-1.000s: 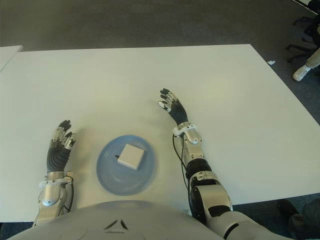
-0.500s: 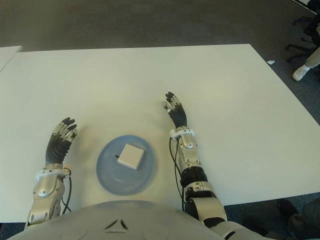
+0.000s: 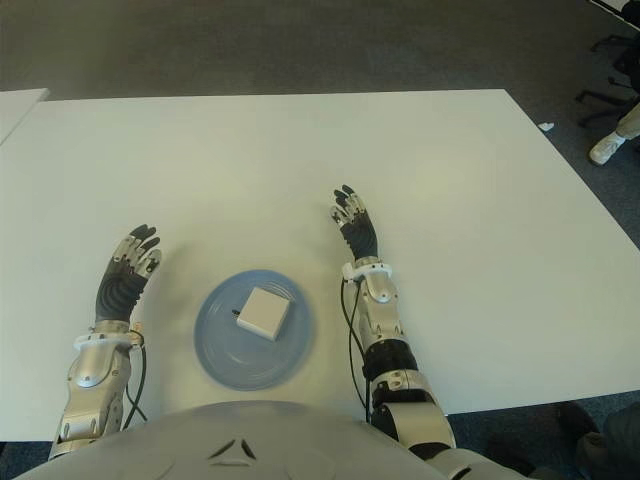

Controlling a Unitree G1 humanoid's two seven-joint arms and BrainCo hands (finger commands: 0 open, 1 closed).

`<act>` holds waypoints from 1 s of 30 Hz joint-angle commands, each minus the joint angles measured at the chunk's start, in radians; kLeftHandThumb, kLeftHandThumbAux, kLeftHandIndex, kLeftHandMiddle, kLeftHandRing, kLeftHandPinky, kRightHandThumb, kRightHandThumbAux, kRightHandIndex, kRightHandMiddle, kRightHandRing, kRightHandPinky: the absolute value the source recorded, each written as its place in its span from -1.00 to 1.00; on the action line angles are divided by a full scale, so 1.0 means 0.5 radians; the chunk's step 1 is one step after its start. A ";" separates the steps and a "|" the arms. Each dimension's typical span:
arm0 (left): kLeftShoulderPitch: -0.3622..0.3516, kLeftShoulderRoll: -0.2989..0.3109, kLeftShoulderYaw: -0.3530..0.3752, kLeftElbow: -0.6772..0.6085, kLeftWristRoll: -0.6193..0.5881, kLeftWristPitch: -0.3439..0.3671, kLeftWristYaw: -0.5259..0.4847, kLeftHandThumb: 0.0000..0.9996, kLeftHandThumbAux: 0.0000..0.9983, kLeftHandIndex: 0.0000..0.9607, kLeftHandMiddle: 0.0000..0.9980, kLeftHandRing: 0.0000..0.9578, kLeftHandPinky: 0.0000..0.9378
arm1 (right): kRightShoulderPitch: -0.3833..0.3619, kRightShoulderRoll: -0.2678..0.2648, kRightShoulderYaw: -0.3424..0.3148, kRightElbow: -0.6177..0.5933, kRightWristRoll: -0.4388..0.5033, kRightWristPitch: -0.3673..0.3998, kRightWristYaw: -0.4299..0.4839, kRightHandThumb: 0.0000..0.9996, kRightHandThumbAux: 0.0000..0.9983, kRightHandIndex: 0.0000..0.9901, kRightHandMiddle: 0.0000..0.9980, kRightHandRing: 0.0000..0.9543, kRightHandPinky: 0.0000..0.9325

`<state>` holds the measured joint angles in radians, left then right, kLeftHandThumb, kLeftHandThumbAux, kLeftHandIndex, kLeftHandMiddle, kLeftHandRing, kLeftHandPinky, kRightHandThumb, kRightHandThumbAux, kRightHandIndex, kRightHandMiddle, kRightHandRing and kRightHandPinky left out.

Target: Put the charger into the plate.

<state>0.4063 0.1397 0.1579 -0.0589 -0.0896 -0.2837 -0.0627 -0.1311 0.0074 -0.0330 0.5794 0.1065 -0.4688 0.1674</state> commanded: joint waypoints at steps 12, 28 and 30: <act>-0.012 -0.061 0.024 0.162 -0.122 -0.322 -0.120 -0.50 -0.03 -0.69 -0.67 -0.64 -0.51 | 0.046 -0.151 -0.142 0.063 0.113 -0.126 0.193 -0.59 0.13 -0.82 -0.65 -0.78 -0.92; 0.101 -0.172 0.007 0.151 -0.083 -0.631 -0.101 -0.42 0.02 -0.67 -0.62 -0.59 -0.52 | 0.176 -0.124 -0.203 0.004 0.246 -0.188 0.357 -0.28 0.10 -0.72 -0.51 -0.57 -0.64; 0.128 -0.191 -0.003 0.132 -0.093 -0.700 -0.111 -0.41 0.03 -0.67 -0.62 -0.59 -0.51 | 0.199 -0.124 -0.206 -0.024 0.255 -0.218 0.386 -0.28 0.09 -0.72 -0.51 -0.57 -0.63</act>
<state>0.4588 0.0580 0.1648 0.0050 -0.1376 -0.5898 -0.1043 -0.0703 -0.0581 -0.1281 0.5512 0.2155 -0.5547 0.3414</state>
